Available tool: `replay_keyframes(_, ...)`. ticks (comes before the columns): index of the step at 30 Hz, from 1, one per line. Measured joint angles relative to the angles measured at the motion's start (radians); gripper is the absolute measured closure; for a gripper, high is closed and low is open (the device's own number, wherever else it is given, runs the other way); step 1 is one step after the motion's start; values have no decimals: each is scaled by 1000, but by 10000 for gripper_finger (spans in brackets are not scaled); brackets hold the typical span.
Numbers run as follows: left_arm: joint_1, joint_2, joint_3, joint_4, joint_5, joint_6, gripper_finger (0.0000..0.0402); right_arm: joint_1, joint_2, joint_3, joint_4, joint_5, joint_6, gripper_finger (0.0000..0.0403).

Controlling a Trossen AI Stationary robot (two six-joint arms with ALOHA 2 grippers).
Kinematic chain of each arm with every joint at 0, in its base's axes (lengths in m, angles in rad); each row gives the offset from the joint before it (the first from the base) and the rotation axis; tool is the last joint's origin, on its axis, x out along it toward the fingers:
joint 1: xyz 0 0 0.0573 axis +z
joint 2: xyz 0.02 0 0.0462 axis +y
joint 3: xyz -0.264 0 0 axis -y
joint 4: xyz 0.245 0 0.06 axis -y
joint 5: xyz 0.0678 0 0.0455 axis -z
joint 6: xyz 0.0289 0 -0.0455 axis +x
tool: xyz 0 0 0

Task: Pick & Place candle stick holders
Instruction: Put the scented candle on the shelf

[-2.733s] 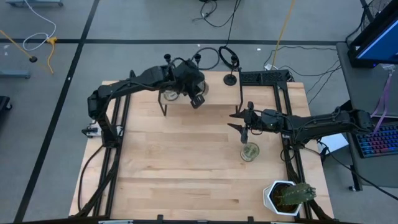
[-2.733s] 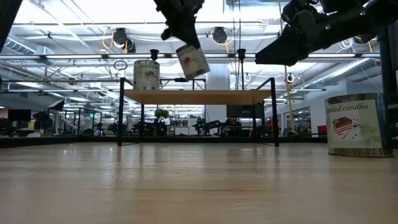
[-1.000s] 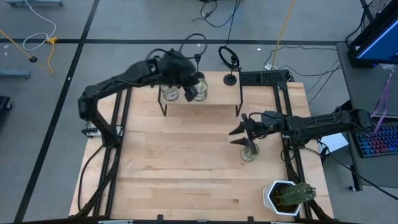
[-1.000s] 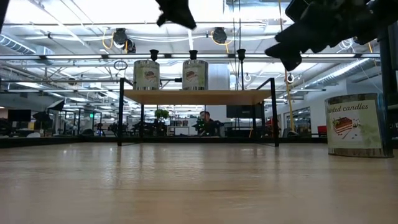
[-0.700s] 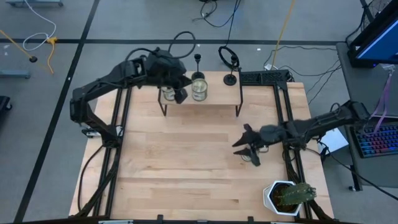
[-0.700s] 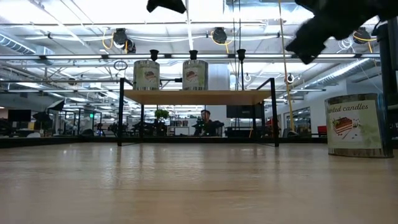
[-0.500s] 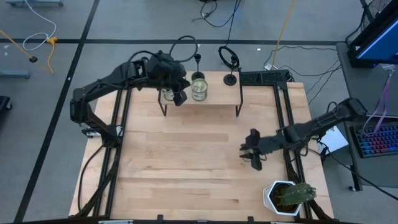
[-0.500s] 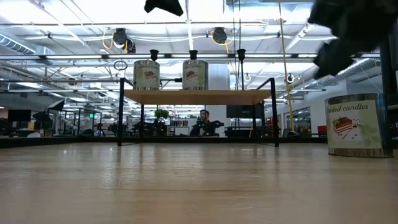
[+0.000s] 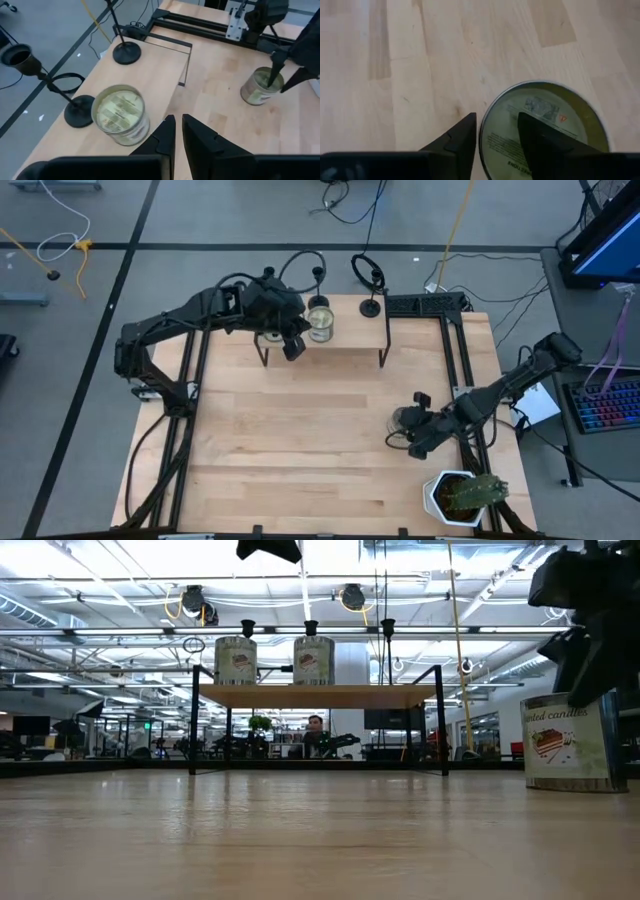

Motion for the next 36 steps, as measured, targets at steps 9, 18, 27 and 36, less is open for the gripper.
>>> replay_keyframes(9, -37, 0, 0, -3, 0, -17, 364, -4, 36, 0, 5, -2, -30, 353)
replay_keyframes(18, -95, -68, 5, 18, -1, -12, 364, -85, -52, 21, 66, -109, -142, 399)
replay_keyframes(27, -108, -116, 6, 13, -3, 34, 364, -303, -39, 345, 132, -287, -708, 401)
replay_keyframes(36, -107, -114, 6, -29, -54, 125, 364, -724, 194, 759, -209, -258, -822, 402)
